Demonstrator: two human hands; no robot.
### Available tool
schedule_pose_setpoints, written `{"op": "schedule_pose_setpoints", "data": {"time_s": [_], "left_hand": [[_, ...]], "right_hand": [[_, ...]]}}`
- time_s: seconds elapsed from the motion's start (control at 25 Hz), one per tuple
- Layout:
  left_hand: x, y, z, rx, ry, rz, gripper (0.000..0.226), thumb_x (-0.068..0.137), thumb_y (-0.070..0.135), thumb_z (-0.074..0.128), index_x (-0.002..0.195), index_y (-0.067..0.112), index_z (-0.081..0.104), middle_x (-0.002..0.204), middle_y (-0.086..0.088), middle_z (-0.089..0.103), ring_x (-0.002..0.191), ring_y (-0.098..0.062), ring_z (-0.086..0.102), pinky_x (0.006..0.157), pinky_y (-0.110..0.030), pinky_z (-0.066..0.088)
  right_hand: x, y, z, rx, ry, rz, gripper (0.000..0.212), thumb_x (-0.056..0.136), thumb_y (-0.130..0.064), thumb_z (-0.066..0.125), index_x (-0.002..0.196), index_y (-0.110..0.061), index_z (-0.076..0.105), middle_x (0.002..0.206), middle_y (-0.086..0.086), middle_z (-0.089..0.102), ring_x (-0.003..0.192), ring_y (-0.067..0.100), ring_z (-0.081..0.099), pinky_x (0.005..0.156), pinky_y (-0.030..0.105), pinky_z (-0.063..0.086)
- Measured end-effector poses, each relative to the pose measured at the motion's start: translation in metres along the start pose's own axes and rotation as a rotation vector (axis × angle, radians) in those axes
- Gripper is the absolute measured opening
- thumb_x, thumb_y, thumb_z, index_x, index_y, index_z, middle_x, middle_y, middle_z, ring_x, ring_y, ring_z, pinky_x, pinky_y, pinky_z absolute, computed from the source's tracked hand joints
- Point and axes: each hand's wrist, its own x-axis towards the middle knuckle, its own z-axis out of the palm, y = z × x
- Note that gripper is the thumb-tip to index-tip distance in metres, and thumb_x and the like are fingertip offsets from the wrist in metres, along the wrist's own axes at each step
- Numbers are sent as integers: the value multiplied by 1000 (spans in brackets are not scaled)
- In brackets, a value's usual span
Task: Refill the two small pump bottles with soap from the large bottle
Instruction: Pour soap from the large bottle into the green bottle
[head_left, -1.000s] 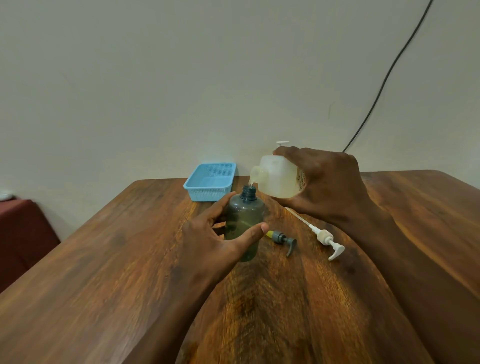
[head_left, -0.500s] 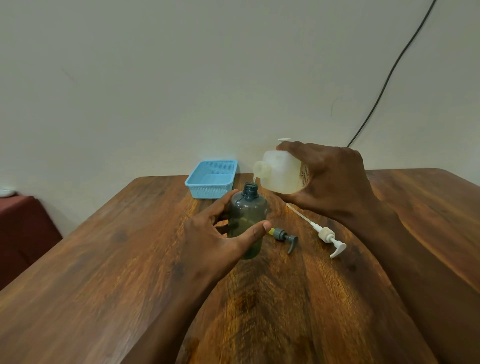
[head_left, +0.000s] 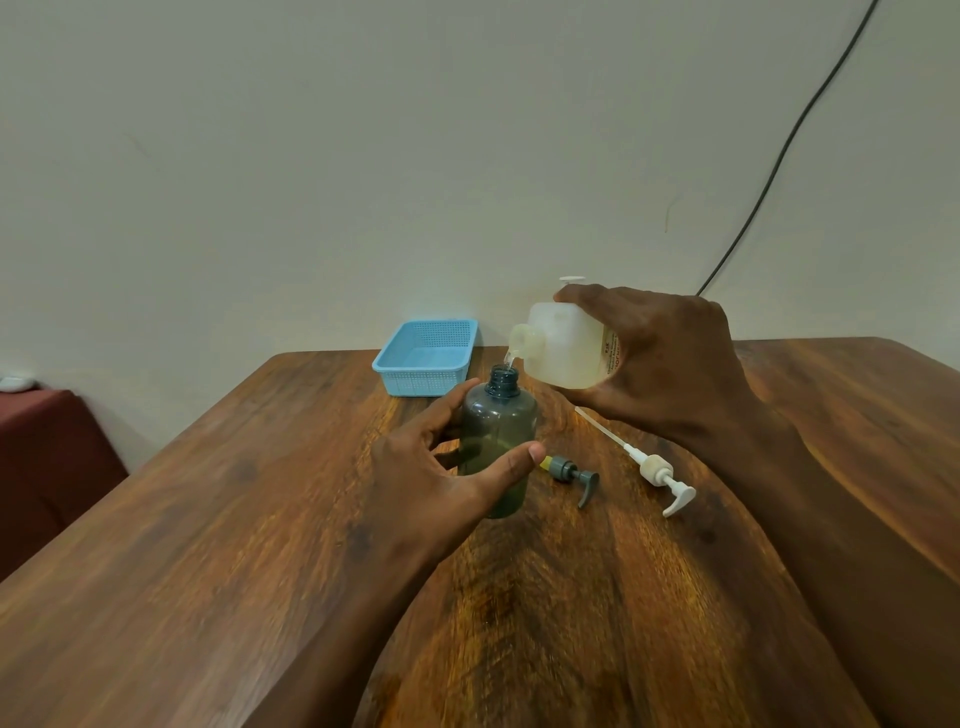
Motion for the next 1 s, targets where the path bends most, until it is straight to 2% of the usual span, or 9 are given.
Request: {"op": "schedule_pose_setpoints", "data": {"time_s": [0.28,0.4,0.56,0.8,1.0], "left_hand": [[-1,1,0,-9,-6,-3,80,65,70,83,137,44,58,119,30,66,111,9,66,83,-16,60],[-1,1,1,-14,-10,-4,83,65,71,83,138,40,60,122,26,68,112,7,67,85,-19,61],[-2,2,0,-26,-9,-5,80,64,74,82,135,46,57,119,28,67,111,8,67,83,-17,60],[-2,1,2,-29,-23,-10,83,64,73,82,137,45,57,121,28,67,112,7,67,85,-18,61],[-2,0,1,-20,-20,-6,80,65,71,83,136,46,57,120,29,66,112,7,67,84,-17,60]], "right_hand": [[0,1,0,-17,1,4,81,70,-60,83,135,-17,63,115,10,77,91,34,76,81,47,63],[0,2,-1,-18,3,7,80,70,-58,85,135,-17,63,115,10,77,92,34,76,80,48,63],[-1,3,-1,-29,14,12,80,69,-53,90,134,-15,65,117,11,76,93,36,76,83,47,61],[-1,2,-1,-27,8,10,80,69,-51,90,135,-14,65,120,13,75,97,38,75,83,52,62],[-1,1,-1,-42,6,17,81,68,-48,93,135,-14,65,121,12,75,99,37,75,85,50,62]]}}
